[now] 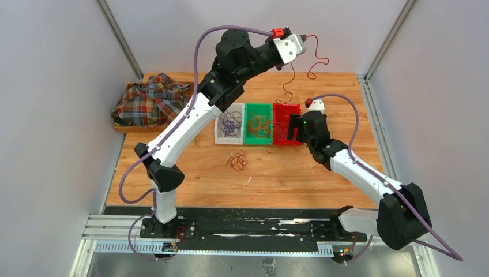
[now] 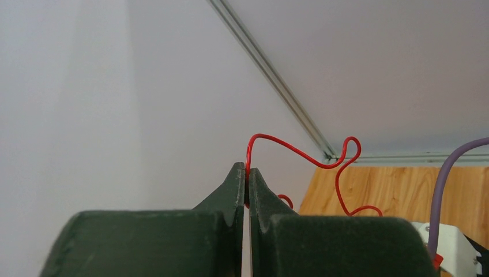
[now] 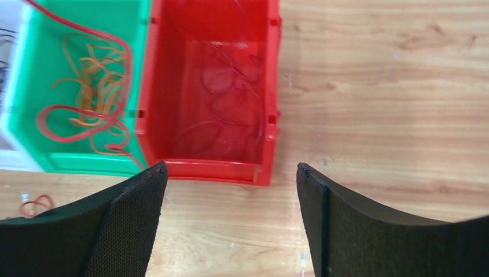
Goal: Untangle the cables
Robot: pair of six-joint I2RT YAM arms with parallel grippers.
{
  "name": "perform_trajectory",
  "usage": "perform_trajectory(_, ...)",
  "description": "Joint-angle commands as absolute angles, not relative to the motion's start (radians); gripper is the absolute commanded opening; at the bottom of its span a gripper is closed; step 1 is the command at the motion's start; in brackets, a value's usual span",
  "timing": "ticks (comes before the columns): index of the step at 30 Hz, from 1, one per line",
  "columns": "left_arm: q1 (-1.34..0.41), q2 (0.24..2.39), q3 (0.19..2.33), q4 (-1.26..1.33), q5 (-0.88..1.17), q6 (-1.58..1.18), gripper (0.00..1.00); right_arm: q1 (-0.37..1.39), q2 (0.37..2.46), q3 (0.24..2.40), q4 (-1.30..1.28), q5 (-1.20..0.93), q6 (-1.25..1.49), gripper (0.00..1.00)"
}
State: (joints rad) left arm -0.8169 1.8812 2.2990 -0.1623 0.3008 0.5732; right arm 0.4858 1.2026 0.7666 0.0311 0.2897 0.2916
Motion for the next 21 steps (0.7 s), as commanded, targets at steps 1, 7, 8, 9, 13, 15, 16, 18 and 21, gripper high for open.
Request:
perform_trajectory(1,-0.827,1.917,2.344,-0.074,0.277,0.627,0.00,0.434,1.245,0.771,-0.024,0.345,0.338,0.83)
perform_trajectory(7,-0.827,1.942,2.388,-0.029,0.253,0.628,0.00,0.411,1.198,0.731,-0.016,0.315,0.375,0.80)
perform_trajectory(8,-0.827,1.942,2.402,-0.021,0.255,0.626,0.01,0.407,1.186,0.722,-0.016,0.305,0.380,0.79)
perform_trajectory(9,-0.827,1.942,2.414,-0.017,0.258,0.623,0.01,0.404,1.173,0.716,-0.016,0.299,0.386,0.79)
perform_trajectory(13,-0.827,1.928,2.428,0.016,0.265,0.612,0.01,0.397,1.138,0.701,-0.012,0.278,0.405,0.77)
perform_trajectory(15,-0.827,1.921,2.431,0.025,0.275,0.616,0.00,0.395,1.123,0.697,-0.015,0.275,0.409,0.77)
perform_trajectory(16,-0.827,1.914,2.431,0.031,0.277,0.619,0.00,0.394,1.121,0.698,-0.015,0.274,0.409,0.77)
perform_trajectory(18,-0.827,1.907,2.428,0.046,0.278,0.628,0.00,0.393,1.117,0.698,-0.020,0.272,0.414,0.76)
perform_trajectory(21,-0.827,1.899,2.415,0.058,0.272,0.648,0.00,0.391,1.107,0.694,-0.023,0.269,0.431,0.76)
